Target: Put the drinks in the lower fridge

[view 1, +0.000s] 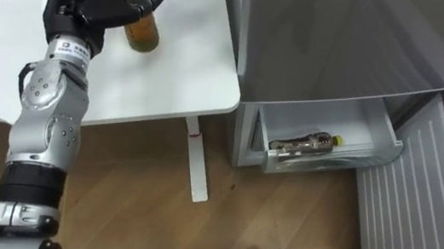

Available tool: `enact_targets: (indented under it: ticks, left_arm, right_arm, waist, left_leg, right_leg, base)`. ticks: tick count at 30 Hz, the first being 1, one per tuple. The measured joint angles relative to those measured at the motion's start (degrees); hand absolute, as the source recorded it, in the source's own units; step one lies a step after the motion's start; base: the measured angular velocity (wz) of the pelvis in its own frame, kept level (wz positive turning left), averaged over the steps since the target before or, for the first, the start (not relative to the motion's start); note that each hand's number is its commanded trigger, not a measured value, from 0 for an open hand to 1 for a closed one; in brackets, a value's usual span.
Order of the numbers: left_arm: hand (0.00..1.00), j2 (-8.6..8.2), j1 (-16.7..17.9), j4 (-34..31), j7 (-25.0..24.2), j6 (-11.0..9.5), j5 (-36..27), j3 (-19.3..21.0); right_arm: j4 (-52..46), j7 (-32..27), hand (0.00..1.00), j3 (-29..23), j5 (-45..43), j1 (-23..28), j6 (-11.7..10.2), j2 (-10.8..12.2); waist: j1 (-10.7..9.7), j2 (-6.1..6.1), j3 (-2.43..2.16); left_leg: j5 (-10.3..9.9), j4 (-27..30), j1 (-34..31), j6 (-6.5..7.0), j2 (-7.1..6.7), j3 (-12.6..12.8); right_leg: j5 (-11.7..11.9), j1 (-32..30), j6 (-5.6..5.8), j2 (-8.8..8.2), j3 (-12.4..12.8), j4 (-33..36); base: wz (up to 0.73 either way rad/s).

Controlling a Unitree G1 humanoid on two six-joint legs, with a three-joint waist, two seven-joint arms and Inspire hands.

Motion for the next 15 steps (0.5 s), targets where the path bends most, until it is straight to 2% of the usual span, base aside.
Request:
enact_targets:
  ticks: [4, 10, 15]
  left_arm:
    - [0.00, 0.49, -1.18, 1.18, 0.02, 0.50, 0.05, 0.55]
    - [0.00, 2.40, -4.75, 4.70, 0.22, 1.10, 0.04, 0.57]
    - [0.00, 2.58, -5.76, 6.75, 0.19, 1.12, 0.57, 0.66]
  right_arm:
    - [-0.13, 1.05, 0.00, -0.09, -0.06, -0.02, 1.22, -0.62]
    - [-0.07, 0.79, 0.00, 0.19, -0.06, 0.07, 1.22, -0.73]
    - [-0.05, 0.67, 0.00, 0.23, -0.09, 0.10, 1.14, -0.90]
  waist:
    - [-0.03, 0.00, -0.02]
    - [0.00, 0.04, -0.03]
    - [0.03, 0.47, -0.17]
  left_leg:
    - [0.00, -0.01, 0.02, 0.00, 0.01, 0.15]
    - [0.00, 0.04, 0.01, 0.00, 0.02, 0.37]
    - [0.00, 0.10, 0.03, 0.00, 0.02, 0.60]
  right_leg:
    - [0.00, -0.08, 0.00, 0.00, 0.03, 0.01]
    - [0.00, -0.12, 0.00, 0.00, 0.22, -0.03]
    - [0.01, 0.03, -0.01, 0.01, 0.64, -0.02]
  base:
    - [0.00]
    - [-0.01]
    - [-0.04]
